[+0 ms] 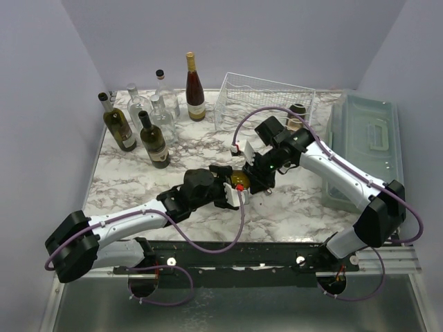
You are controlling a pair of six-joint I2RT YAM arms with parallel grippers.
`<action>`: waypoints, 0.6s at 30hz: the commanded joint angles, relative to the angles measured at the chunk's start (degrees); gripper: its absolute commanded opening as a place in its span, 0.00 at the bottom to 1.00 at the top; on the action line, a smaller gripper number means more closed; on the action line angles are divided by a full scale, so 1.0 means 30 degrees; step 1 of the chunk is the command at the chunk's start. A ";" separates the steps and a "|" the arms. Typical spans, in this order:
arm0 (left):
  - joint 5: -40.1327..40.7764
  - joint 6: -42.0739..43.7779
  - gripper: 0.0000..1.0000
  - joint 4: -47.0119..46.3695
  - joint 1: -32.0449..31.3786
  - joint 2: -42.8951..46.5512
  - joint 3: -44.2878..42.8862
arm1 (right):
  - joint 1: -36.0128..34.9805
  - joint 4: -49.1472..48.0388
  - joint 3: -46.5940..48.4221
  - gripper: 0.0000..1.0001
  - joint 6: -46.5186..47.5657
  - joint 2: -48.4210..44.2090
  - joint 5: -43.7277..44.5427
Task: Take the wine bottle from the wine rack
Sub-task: Pick up the wine bottle from the wine rack.
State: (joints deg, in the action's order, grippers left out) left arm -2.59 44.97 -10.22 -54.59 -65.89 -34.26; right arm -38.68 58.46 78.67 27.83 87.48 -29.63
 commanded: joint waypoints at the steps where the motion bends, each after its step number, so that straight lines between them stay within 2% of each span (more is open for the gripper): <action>1: 0.1516 0.0863 0.85 -0.0330 -0.0315 -0.0613 -0.0302 | -0.0262 -0.0621 0.0205 0.00 0.0067 -0.0100 -0.1667; 3: 0.1751 0.1073 0.78 -0.0315 -0.0435 -0.0723 -0.0349 | -0.0313 -0.0572 0.0201 0.00 0.0095 -0.0027 -0.1676; 7: 0.2012 0.1404 0.53 -0.0229 -0.0653 -0.0772 -0.0440 | -0.0409 -0.0468 0.0238 0.00 0.0126 0.0085 -0.1668; 9: 0.2161 0.1420 0.22 -0.0103 -0.0702 -0.0744 -0.0504 | -0.0467 -0.0436 0.0259 0.00 0.0155 0.0151 -0.1655; 11: 0.2253 0.1333 0.01 0.0205 -0.0734 -0.0715 -0.0664 | -0.0496 -0.0434 0.0289 0.00 0.0155 0.0187 -0.1638; 15: 0.2182 0.0642 0.00 0.0650 -0.0730 -0.0324 -0.0747 | -0.0488 -0.0619 0.0346 0.01 -0.0140 0.0237 -0.1479; 16: 0.2182 0.0393 0.00 0.0677 -0.0730 -0.0163 -0.0745 | -0.0497 -0.0624 0.0380 0.06 -0.0206 0.0270 -0.1436; 18: 0.2182 -0.0134 0.00 0.0681 -0.0730 0.0173 -0.0636 | -0.0494 -0.0586 0.0437 0.22 -0.0282 0.0346 -0.1406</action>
State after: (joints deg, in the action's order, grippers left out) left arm 2.44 46.94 -8.69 -56.40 -67.79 -34.83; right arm -39.13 59.24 78.65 27.90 88.51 -29.32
